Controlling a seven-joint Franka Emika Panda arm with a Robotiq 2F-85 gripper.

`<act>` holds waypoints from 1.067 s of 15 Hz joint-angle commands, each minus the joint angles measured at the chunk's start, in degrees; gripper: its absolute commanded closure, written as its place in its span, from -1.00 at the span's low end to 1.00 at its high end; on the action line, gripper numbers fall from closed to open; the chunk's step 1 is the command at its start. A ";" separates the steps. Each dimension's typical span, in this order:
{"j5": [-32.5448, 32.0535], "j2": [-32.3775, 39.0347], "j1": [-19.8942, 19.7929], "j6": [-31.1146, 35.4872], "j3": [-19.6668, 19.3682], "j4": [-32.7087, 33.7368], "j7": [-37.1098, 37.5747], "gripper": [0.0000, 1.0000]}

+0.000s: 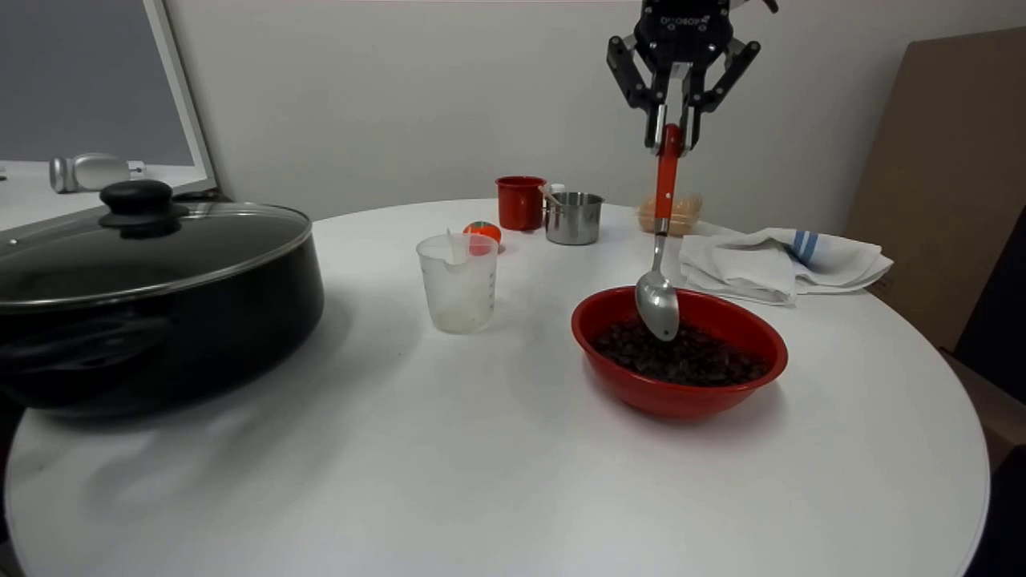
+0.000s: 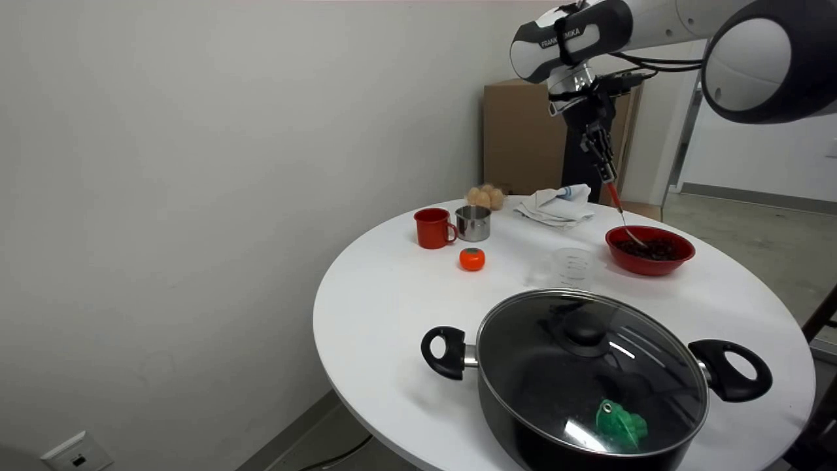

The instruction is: Use the orange spoon in the colourless cup to scoop and return some of the contents of the orange bowl

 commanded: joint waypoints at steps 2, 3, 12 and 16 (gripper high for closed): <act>-1.29 2.23 -0.27 0.53 -1.09 1.75 -1.07 0.90; -1.64 2.61 -0.23 0.63 -1.43 1.68 -1.17 0.90; -4.31 5.40 0.88 2.01 -2.36 1.48 -1.37 0.90; -5.61 6.41 2.83 1.83 -2.43 1.10 -2.22 0.90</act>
